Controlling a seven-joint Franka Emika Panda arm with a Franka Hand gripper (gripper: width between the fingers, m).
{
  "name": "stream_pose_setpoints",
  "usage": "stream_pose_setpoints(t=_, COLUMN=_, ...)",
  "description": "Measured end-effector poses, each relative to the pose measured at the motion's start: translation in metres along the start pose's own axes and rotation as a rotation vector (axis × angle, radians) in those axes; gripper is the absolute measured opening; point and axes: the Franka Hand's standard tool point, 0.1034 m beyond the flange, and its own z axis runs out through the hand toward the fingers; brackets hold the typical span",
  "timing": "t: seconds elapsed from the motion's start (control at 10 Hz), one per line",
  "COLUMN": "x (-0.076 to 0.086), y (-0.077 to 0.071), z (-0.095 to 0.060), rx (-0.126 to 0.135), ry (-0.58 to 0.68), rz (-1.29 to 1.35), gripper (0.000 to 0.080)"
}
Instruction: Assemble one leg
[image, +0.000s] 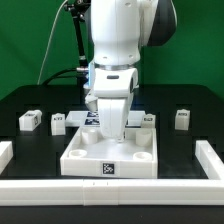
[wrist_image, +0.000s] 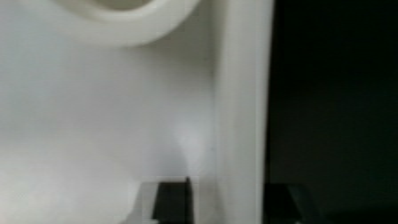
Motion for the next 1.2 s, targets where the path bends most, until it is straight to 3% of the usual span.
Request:
stream_pose_setpoints(t=0.1, x=0.0, y=0.002, z=-0.002, rx=-0.01, ry=0.002, rz=0.0, gripper=0.0063)
stream_pose_setpoints(t=0.8, x=0.002, y=0.005, z=-0.002, rx=-0.02, ry=0.003, rz=-0.007, gripper=0.0063)
stream_pose_setpoints(t=1.2, x=0.036, y=0.026, z=-0.002, rx=-0.045, ry=-0.012, rz=-0.156, gripper=0.0063)
